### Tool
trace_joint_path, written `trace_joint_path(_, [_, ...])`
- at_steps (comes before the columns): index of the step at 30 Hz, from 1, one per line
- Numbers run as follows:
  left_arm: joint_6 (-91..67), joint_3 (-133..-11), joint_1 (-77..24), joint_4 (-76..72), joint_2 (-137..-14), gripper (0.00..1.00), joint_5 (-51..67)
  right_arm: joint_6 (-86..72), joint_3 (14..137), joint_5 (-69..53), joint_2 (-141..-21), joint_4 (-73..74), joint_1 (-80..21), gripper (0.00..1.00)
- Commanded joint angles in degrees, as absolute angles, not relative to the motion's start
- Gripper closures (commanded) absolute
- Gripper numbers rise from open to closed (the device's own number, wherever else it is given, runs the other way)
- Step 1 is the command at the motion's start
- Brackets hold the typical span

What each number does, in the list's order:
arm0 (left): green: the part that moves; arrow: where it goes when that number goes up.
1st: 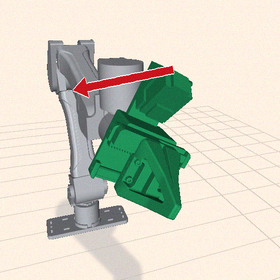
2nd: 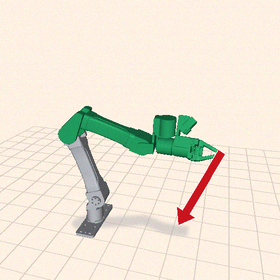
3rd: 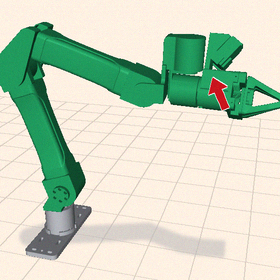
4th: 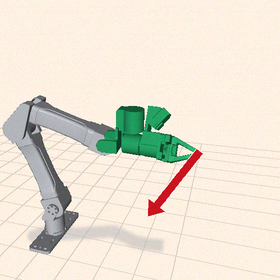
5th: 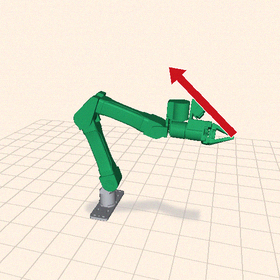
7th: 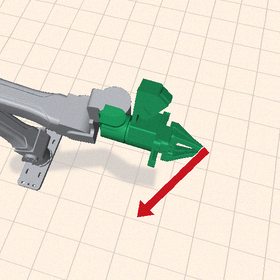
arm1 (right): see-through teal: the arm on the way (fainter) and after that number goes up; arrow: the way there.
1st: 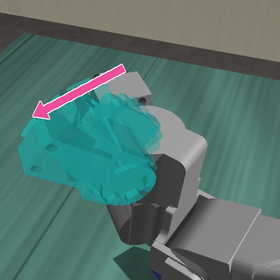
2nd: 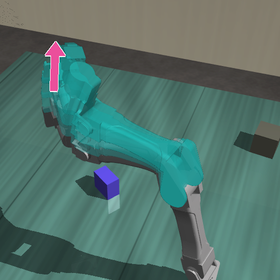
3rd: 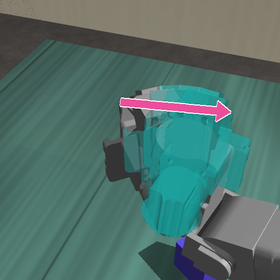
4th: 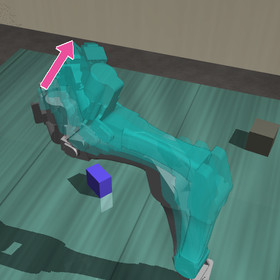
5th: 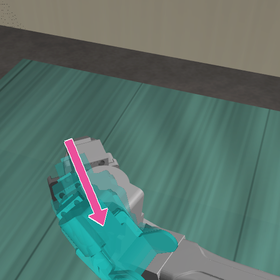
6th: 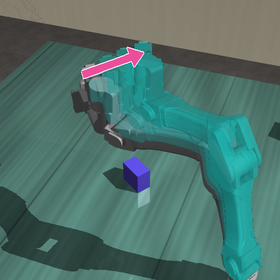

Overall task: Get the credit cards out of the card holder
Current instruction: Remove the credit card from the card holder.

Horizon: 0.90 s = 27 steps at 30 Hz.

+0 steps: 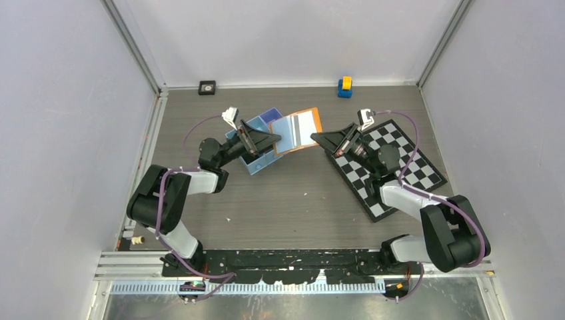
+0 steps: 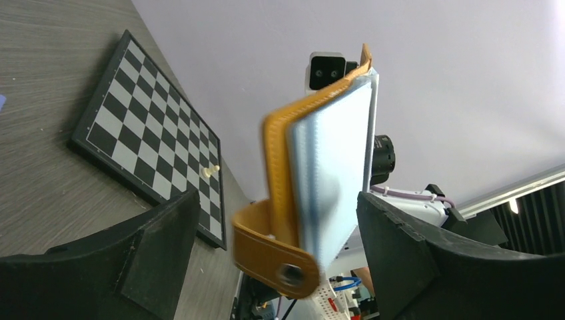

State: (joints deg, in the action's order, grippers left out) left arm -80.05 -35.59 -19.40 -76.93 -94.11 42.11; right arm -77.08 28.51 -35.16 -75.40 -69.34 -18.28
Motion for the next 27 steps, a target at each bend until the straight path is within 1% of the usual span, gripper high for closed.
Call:
trace_joint_path(1, [-77.46,-35.16,-19.52,-78.86,-91.61,0.10,40.87,-78.33,30.41,-35.84,-75.66,-74.32,-18.54,1.00])
trace_joint_path(3, [-78.28,-36.15,-19.70,-80.02,-91.85,0.10,42.29,-78.01,30.57,-35.79,-75.38,-73.56,-18.54,0.99])
trace_joint_path(4, [-79.32,-36.47,-19.89,-81.71,-92.19,0.11,42.96,-77.50,30.66,-35.65,-75.25,-72.52,-18.53,0.99])
trace_joint_path(6, [-79.57,-37.01,-20.04,-82.00,-91.76,0.24,43.49,-76.65,30.53,-35.23,-75.23,-70.90,-18.54,1.00])
trace_joint_path(10, [-79.15,-37.08,-20.00,-82.02,-91.41,0.59,43.59,-74.29,31.07,-34.72,-75.57,-66.55,-18.73,0.99])
trace_joint_path(12, [-78.75,-36.97,-19.58,-81.85,-91.24,0.75,43.54,-72.07,31.38,-34.32,-75.32,-63.28,-19.13,1.00])
trace_joint_path(13, [-78.32,-36.93,-19.26,-80.51,-91.12,0.81,43.45,-71.04,31.41,-33.95,-74.90,-61.67,-19.16,0.99])
trace_joint_path(14, [-77.67,-36.81,-18.94,-78.86,-90.93,0.85,43.25,-69.54,31.58,-33.56,-74.17,-59.51,-19.16,0.98])
trace_joint_path(17, [-74.36,-35.97,-17.72,-72.43,-89.68,0.98,42.27,-62.41,33.13,-30.81,-70.04,-47.12,-19.23,0.83])
trace_joint_path(18, [-72.99,-35.80,-17.35,-69.69,-88.88,1.00,41.78,-59.99,33.60,-29.42,-68.64,-42.32,-19.25,0.77])
trace_joint_path(20, [-69.35,-35.92,-17.14,-63.52,-86.99,1.00,41.04,-55.67,34.11,-26.92,-65.87,-35.97,-19.24,0.64])
trace_joint_path(21, [-67.80,-36.21,-17.19,-60.65,-85.93,1.00,41.00,-54.08,34.29,-25.47,-64.80,-33.65,-19.25,0.60])
trace_joint_path(22, [-66.14,-36.33,-17.15,-58.11,-84.48,1.00,40.70,-52.48,34.64,-24.68,-64.02,-31.77,-19.25,0.58])
trace_joint_path(24, [-63.07,-36.18,-17.14,-53.57,-81.99,1.00,39.40,-51.12,35.33,-24.33,-63.44,-29.24,-19.20,0.58])
trace_joint_path(27, [-59.34,-36.73,-17.23,-47.86,-79.44,1.00,38.68,-50.72,36.20,-24.87,-64.39,-28.19,-19.27,0.68])
